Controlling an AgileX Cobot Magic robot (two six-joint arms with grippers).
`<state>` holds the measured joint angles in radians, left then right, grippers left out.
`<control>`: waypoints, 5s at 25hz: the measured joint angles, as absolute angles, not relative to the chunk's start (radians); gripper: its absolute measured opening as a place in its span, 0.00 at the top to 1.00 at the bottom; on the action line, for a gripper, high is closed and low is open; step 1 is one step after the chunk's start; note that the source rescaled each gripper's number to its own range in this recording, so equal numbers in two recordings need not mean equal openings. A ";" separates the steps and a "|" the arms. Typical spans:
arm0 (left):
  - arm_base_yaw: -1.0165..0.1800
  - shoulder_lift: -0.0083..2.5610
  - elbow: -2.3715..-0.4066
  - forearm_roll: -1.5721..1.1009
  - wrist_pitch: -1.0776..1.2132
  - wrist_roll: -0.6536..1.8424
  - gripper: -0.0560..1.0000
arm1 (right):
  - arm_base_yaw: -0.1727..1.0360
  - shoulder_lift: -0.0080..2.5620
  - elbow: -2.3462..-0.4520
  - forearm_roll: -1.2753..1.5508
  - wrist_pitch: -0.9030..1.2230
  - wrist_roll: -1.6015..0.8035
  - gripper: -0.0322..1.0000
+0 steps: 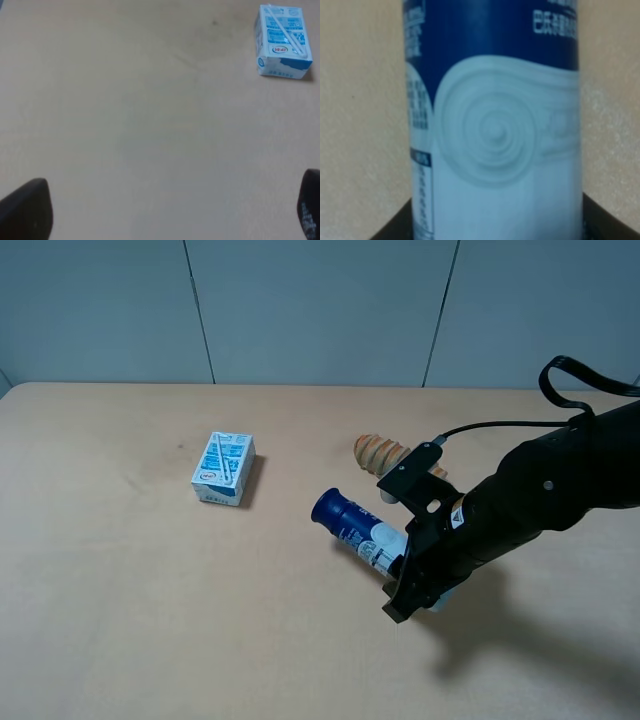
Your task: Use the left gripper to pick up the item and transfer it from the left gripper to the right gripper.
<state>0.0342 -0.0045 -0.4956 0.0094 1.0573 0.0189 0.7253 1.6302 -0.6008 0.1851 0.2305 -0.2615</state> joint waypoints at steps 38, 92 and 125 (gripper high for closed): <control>0.034 -0.004 -0.496 0.009 1.057 0.019 0.04 | 0.725 1.634 -0.678 0.186 0.360 -0.245 0.01; 0.034 -0.004 -0.496 0.009 1.057 0.019 0.04 | 0.725 0.108 -0.499 0.000 1.032 0.052 0.00; 0.034 -0.004 -0.496 0.008 1.057 0.019 0.04 | -0.009 -0.002 -0.497 -0.035 1.022 0.096 0.00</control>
<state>0.0342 -0.0045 -0.4956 0.0085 1.0570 0.0189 -0.0087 -0.0022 -0.4973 -0.0347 1.0220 0.0962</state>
